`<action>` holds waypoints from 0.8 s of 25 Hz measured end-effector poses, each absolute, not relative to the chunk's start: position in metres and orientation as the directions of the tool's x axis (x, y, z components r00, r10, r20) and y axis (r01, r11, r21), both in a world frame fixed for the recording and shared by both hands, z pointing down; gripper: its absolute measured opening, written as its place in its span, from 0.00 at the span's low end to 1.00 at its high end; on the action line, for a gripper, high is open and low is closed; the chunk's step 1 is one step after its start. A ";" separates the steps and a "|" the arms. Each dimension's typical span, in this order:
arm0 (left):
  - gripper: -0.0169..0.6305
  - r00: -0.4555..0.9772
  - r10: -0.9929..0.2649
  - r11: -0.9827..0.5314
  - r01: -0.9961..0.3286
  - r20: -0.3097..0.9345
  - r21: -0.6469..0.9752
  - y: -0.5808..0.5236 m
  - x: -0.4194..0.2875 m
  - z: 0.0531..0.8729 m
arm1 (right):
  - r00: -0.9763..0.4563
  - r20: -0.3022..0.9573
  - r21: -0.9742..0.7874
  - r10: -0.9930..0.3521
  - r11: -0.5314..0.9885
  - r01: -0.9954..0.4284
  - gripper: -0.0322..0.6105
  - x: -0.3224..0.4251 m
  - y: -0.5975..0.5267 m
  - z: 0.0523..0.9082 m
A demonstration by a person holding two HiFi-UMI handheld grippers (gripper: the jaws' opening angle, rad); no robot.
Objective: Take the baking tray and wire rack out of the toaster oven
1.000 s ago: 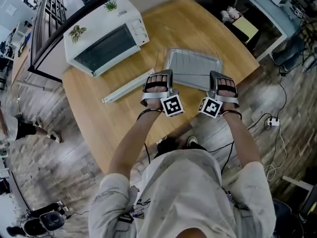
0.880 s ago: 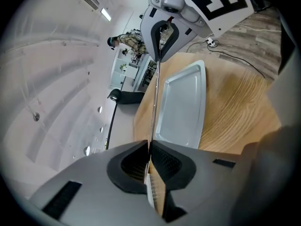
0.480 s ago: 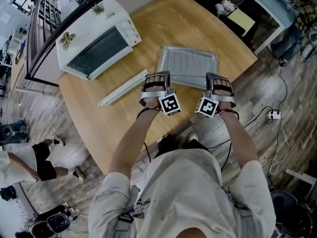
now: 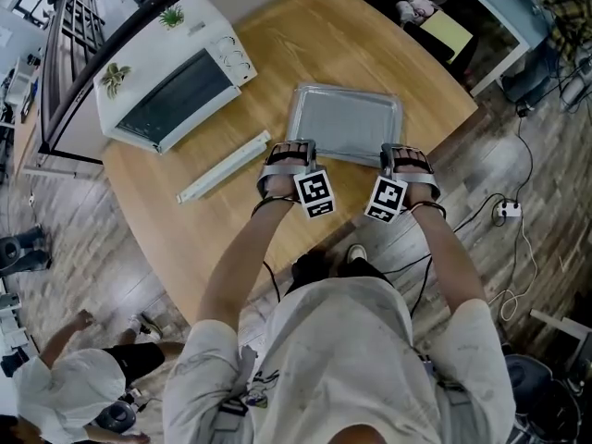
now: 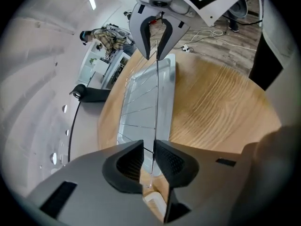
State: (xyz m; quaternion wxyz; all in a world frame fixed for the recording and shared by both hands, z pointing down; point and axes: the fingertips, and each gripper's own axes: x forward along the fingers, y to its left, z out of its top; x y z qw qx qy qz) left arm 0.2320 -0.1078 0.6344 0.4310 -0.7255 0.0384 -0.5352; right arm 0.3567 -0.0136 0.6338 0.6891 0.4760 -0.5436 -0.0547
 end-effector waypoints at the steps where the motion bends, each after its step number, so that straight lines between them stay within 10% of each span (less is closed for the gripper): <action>1: 0.16 0.415 -0.505 -0.631 0.421 0.757 -0.651 -0.107 0.232 0.638 | 0.390 0.721 0.691 -0.572 0.561 -0.455 0.20 0.357 -0.012 0.637; 20: 0.26 0.269 -0.288 -0.752 0.531 0.919 -0.391 -0.097 0.228 0.673 | 0.180 0.947 0.319 -0.266 0.701 -0.638 0.41 0.362 -0.004 0.662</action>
